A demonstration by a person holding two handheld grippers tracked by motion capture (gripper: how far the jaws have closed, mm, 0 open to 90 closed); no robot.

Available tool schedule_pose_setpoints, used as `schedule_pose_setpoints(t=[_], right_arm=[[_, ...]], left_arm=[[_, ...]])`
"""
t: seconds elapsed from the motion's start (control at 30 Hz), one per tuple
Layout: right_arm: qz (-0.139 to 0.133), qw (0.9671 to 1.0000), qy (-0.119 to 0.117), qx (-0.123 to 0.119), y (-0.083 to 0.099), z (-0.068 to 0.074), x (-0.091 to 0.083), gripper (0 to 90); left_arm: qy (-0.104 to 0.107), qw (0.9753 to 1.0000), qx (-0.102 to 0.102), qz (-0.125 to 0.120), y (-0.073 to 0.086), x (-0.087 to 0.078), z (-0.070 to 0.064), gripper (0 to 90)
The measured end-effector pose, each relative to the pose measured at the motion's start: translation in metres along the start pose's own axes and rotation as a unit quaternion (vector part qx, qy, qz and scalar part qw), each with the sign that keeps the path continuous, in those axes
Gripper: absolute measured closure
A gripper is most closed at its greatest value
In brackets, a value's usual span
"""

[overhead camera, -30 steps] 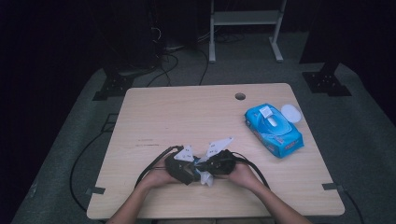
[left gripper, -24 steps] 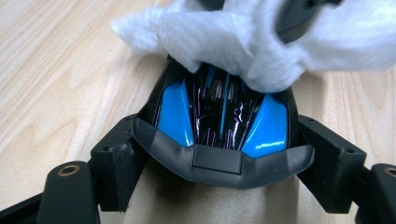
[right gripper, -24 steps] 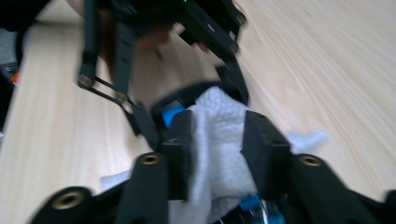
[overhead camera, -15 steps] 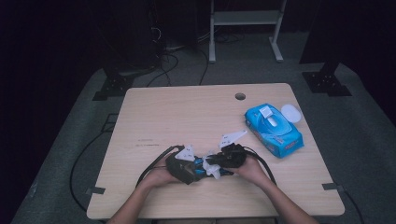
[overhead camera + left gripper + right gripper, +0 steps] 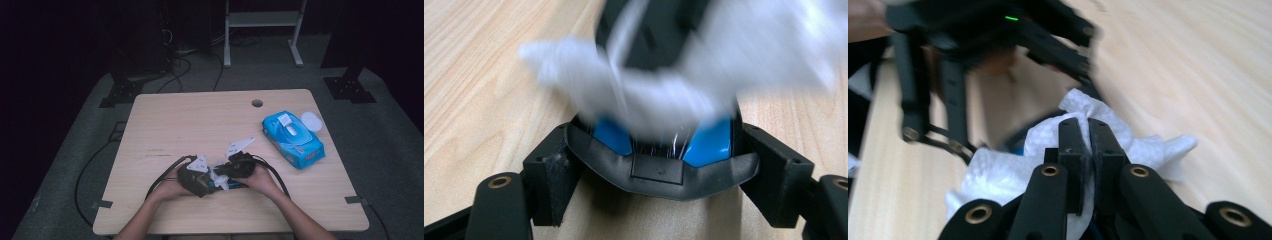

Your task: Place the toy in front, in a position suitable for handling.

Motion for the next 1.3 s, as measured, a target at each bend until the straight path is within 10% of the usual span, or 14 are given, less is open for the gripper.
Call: schedule_pose_setpoints(t=[0.33,0.67,1.0,1.3], right_arm=[[0.008,0.9999,-0.004,-0.006,-0.005,0.002,0.018,85.1],[-0.002,0.998,0.042,0.048,0.037,-0.03,-0.049,85.2],[-0.016,0.9989,0.017,0.04,0.04,-0.012,-0.05,85.1],[-0.003,0.9982,0.044,0.041,0.061,-0.017,-0.07,85.1]], left_arm=[[0.001,1.0,-0.002,0.0,0.001,-0.001,0.0,23.8],[0.001,1.0,0.006,0.005,0.0,0.0,0.001,23.7],[0.002,1.0,0.006,0.004,-0.001,0.001,0.003,23.4],[0.004,0.9999,0.009,0.0,0.0,0.001,0.004,23.5]])
Point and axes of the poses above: each handheld gripper's, and its own axes: x roughly forward along the jaws, y roughly out of its underside, z roughly to its left, the point moved 3 cm from there along x, roughly forward along the jaws, and after that the axes turned 7 degrees about -z, right-handed, at the moved point
